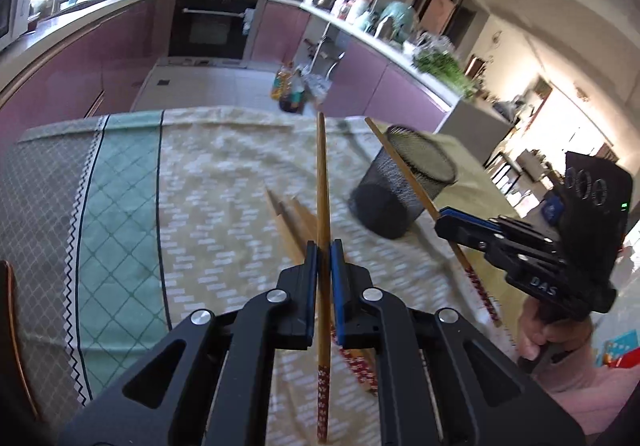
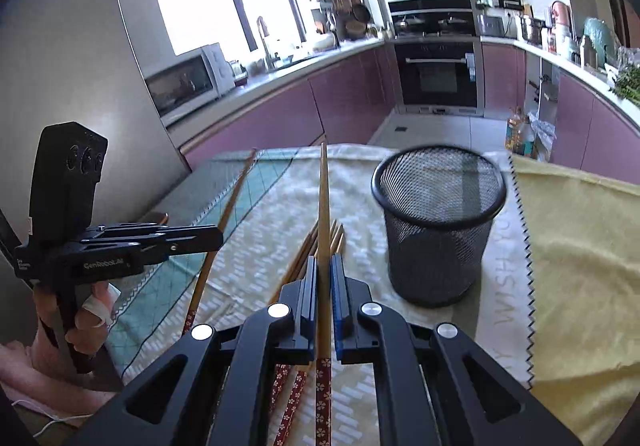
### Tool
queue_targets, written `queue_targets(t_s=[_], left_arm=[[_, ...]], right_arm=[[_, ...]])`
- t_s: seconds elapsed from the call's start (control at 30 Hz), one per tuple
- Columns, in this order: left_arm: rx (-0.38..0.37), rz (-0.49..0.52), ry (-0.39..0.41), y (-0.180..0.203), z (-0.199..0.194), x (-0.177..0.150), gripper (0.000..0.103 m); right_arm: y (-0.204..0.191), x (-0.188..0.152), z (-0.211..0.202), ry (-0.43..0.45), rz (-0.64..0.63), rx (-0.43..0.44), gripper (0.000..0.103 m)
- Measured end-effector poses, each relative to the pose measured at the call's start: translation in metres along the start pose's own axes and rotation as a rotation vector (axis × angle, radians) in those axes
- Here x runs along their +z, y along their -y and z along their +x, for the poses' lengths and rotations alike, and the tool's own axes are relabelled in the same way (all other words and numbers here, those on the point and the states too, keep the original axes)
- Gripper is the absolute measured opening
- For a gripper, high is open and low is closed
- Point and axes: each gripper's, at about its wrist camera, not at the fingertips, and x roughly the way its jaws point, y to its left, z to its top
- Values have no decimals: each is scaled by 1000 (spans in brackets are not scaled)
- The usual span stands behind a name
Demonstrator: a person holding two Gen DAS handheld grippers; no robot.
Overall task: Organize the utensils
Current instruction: 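Lift the right tool's chopstick upright into the mesh cup while the left tool inserts its own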
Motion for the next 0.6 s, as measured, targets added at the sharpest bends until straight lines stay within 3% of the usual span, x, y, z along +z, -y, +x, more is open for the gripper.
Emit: queue_targets(t_s=[0.13, 0.33, 0.6], left_arm=[[-87, 0, 54, 10, -25, 13, 7], [-157, 19, 130, 26, -52, 34, 7], [-184, 73, 193, 52, -55, 70, 7]], right_arm=[[9, 9, -16, 68, 38, 30, 6], [15, 18, -26, 125, 34, 49, 6], [15, 39, -47, 223, -8, 27, 6]])
